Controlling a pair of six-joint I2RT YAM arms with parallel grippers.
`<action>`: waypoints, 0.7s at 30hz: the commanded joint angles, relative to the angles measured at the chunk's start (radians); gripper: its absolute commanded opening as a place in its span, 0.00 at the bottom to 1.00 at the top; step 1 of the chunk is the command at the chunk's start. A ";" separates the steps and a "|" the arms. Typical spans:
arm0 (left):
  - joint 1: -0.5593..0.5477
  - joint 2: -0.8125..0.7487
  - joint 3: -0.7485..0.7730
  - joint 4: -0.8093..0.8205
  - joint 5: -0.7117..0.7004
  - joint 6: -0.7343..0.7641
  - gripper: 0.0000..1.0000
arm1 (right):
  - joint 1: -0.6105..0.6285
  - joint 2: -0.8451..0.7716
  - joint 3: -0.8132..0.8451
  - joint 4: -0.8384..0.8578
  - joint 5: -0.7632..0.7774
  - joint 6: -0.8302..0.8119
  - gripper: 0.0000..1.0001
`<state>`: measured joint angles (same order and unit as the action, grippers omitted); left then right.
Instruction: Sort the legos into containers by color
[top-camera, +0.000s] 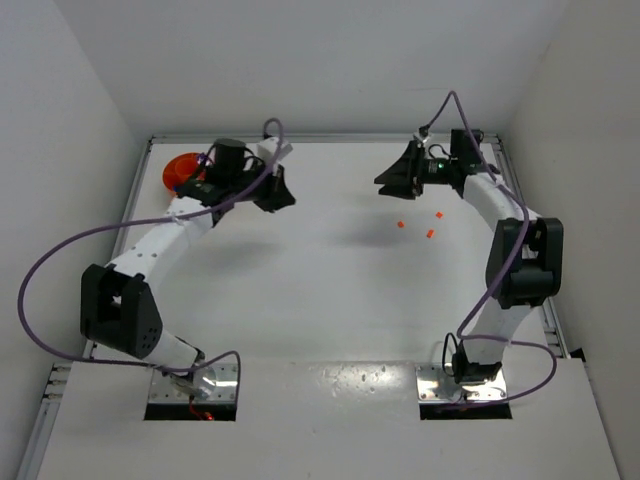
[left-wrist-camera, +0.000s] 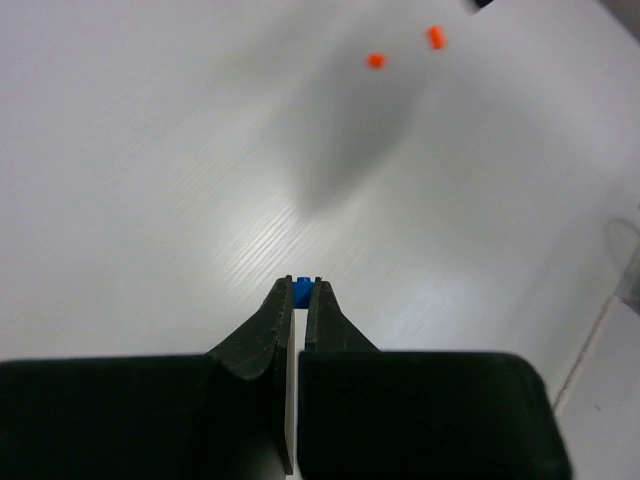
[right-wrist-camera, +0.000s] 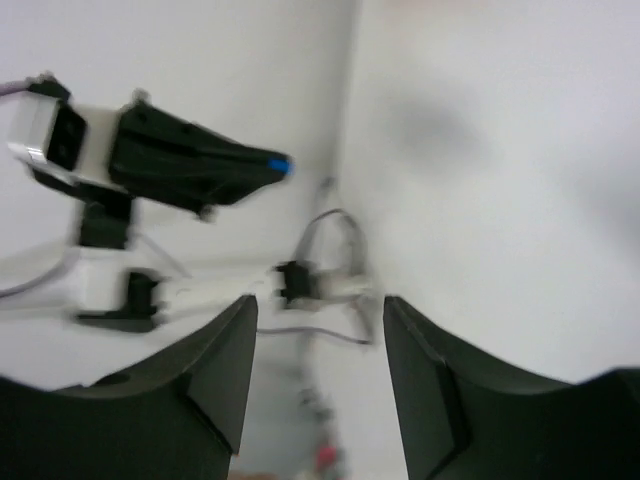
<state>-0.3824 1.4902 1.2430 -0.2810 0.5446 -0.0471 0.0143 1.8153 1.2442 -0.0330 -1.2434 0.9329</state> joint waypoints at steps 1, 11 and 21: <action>0.189 -0.034 0.036 -0.239 0.001 0.084 0.00 | 0.009 -0.016 0.239 -0.584 0.305 -0.630 0.54; 0.557 -0.030 0.030 -0.300 -0.135 0.296 0.00 | 0.013 -0.096 0.210 -0.627 0.561 -0.721 0.56; 0.757 0.212 0.219 -0.310 -0.086 0.230 0.04 | 0.013 -0.096 0.201 -0.627 0.541 -0.721 0.56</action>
<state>0.3431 1.6772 1.3991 -0.5869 0.4221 0.1997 0.0223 1.7588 1.4494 -0.6624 -0.7055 0.2375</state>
